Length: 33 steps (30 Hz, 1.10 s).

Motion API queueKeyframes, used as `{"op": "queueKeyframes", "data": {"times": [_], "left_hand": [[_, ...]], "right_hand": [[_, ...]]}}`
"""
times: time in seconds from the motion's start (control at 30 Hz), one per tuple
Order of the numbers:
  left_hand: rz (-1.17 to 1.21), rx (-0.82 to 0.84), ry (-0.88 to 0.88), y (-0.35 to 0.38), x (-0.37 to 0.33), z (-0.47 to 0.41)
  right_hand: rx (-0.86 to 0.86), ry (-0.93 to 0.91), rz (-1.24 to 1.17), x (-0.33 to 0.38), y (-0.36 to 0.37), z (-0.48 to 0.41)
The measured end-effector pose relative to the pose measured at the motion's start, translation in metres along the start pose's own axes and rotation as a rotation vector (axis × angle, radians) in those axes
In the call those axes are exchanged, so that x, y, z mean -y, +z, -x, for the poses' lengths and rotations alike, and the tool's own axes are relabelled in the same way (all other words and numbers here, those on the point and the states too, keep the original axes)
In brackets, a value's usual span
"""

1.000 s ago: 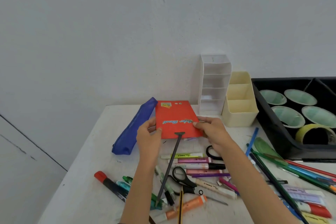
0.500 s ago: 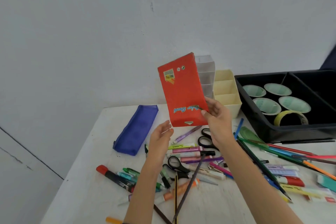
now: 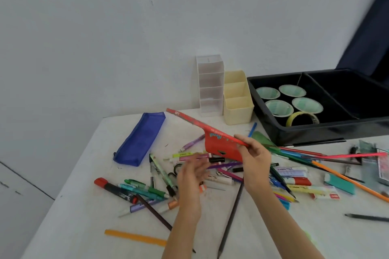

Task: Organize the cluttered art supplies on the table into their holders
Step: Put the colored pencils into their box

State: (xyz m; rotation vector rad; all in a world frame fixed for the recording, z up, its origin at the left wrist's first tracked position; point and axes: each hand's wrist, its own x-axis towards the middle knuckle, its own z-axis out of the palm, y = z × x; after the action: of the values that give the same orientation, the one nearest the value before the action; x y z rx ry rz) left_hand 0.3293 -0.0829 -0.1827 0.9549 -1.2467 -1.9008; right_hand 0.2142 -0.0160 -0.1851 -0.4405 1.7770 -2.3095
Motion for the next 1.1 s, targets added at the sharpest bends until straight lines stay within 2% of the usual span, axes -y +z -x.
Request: {"op": "queueKeyframes", "data": {"times": [0.1, 0.2, 0.27, 0.33, 0.47, 0.57, 0.63, 0.7, 0.83, 1.0, 1.1], "left_hand": [[0.376, -0.012, -0.074, -0.007, -0.014, 0.013], [0.373, 0.064, -0.032, -0.005, -0.032, 0.029], [0.352, 0.103, -0.072, -0.001, -0.036, 0.035], [0.303, 0.028, -0.093, -0.002, -0.034, 0.038], [0.197, -0.256, -0.031, -0.011, -0.032, 0.043], [0.194, -0.298, 0.023, -0.018, -0.034, 0.058], [0.185, -0.299, 0.03, -0.025, -0.034, 0.069], [0.187, -0.302, 0.013, -0.032, -0.03, 0.078], [0.192, -0.285, -0.048, -0.035, -0.017, 0.097], [0.159, -0.236, -0.075, -0.028, 0.001, 0.12], [0.125, -0.183, -0.14, -0.024, 0.006, 0.134]], "right_hand": [[0.031, -0.108, 0.077, -0.005, -0.023, 0.012], [0.144, -0.344, 0.244, -0.02, -0.037, 0.033], [0.169, -0.405, 0.389, -0.03, -0.048, 0.041], [0.237, -0.457, 0.534, -0.037, -0.059, 0.043], [0.437, -0.468, 0.726, -0.037, -0.071, 0.049], [0.373, -0.535, 0.893, -0.036, -0.071, 0.05], [0.251, -0.591, 1.032, -0.034, -0.071, 0.048], [0.16, -0.605, 1.056, -0.031, -0.075, 0.047], [0.162, -0.41, 0.759, -0.017, -0.087, 0.052], [0.227, 0.184, 0.164, 0.022, -0.108, 0.074], [0.247, 0.472, -0.19, 0.044, -0.127, 0.08]]}}
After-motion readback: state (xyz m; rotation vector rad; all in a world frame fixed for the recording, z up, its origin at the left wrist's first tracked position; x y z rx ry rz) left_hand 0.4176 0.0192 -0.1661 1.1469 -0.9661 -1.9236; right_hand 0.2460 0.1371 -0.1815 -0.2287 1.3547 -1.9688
